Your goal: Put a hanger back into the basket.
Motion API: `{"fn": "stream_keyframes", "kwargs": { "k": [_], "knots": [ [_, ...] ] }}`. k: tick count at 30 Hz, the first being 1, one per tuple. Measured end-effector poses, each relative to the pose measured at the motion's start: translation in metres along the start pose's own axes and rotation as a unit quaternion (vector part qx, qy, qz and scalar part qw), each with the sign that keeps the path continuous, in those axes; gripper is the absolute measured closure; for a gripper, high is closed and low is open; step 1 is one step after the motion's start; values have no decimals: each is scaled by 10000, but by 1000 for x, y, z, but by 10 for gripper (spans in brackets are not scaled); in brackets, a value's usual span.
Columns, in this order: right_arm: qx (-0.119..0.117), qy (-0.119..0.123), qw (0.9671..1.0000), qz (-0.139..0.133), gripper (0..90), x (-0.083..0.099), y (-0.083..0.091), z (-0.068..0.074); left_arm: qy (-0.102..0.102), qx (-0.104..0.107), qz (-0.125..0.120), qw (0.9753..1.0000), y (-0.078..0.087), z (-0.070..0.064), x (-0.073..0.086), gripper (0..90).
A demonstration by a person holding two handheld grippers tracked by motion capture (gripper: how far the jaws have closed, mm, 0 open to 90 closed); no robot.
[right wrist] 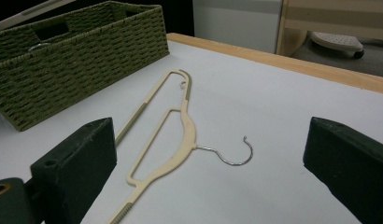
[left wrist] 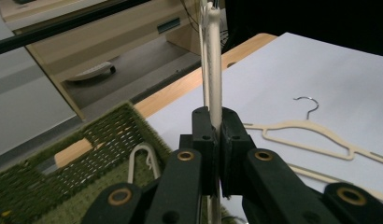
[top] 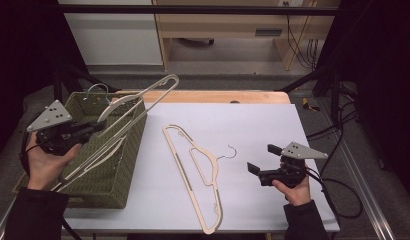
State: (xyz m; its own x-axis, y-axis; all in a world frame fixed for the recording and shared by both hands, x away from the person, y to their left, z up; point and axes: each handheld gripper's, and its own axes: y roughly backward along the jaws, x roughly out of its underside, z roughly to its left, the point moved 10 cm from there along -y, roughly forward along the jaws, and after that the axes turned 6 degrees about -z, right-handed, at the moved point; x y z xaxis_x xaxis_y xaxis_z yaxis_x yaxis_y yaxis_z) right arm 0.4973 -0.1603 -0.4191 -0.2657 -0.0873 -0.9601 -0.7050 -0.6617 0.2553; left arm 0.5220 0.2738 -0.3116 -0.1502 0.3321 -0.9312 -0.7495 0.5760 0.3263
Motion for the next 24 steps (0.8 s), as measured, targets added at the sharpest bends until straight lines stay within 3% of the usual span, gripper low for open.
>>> {"fn": "stream_keyframes", "kwargs": {
  "k": [10,20,24],
  "knots": [
    [-23,-1,10000,41,33,2,-2,1,106,-219,187,9995,11,34,20,864],
    [-40,6,9999,96,33,4,-4,2,314,-526,446,9971,15,70,49,864],
    [-55,28,9999,99,33,4,-3,1,374,-551,514,9965,19,80,60,864]
  ]
}}
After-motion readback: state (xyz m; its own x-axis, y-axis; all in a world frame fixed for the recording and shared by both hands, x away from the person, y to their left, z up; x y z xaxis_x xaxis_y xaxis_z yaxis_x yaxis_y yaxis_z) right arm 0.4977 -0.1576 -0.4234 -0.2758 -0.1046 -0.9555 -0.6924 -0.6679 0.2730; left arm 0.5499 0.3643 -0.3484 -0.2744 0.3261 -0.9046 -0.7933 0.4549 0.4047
